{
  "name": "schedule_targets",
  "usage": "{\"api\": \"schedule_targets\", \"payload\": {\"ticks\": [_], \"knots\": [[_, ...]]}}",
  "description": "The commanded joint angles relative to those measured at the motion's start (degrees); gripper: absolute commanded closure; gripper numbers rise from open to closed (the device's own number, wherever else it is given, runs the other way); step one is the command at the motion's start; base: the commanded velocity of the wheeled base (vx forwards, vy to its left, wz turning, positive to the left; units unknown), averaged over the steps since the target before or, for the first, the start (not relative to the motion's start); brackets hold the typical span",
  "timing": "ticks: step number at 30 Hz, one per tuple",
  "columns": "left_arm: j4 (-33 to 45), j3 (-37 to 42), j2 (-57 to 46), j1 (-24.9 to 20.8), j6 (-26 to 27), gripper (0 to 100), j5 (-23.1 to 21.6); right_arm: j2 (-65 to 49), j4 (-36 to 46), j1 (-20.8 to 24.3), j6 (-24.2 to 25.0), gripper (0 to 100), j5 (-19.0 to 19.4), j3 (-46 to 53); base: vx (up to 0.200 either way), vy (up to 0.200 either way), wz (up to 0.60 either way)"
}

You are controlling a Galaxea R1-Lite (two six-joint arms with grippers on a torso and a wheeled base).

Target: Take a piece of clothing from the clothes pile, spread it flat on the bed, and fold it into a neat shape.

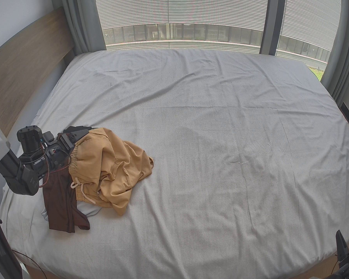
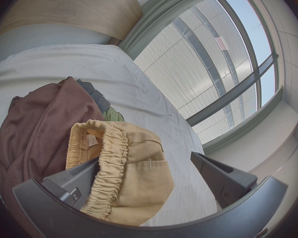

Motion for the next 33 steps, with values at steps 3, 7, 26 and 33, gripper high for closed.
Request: {"api": "schedule_targets", "payload": {"ticks": [3,7,26,33], "knots": [[-2.3,-0.3,1.7,-0.4,-0.2,0,0.4,-0.3,0.0,0.0,0.0,0,0.0,1.0,0.000,0.000,0.00],[-5.7,-0.3,3.7,-0.4,-0.2,0,0.6,-0.4,0.0,0.0,0.0,0,0.0,1.0,0.000,0.000,0.00],[-9.7,-0.3,2.5,-1.4,-5.1,100,0.1,-0.4,0.0,0.0,0.0,0,0.0,1.0,0.000,0.000,0.00],[-11.3,2.0,-4.7,-4.1,-8.1,100,0.1,-0.4,0.0,0.0,0.0,0,0.0,1.0,0.000,0.000,0.00]]}}
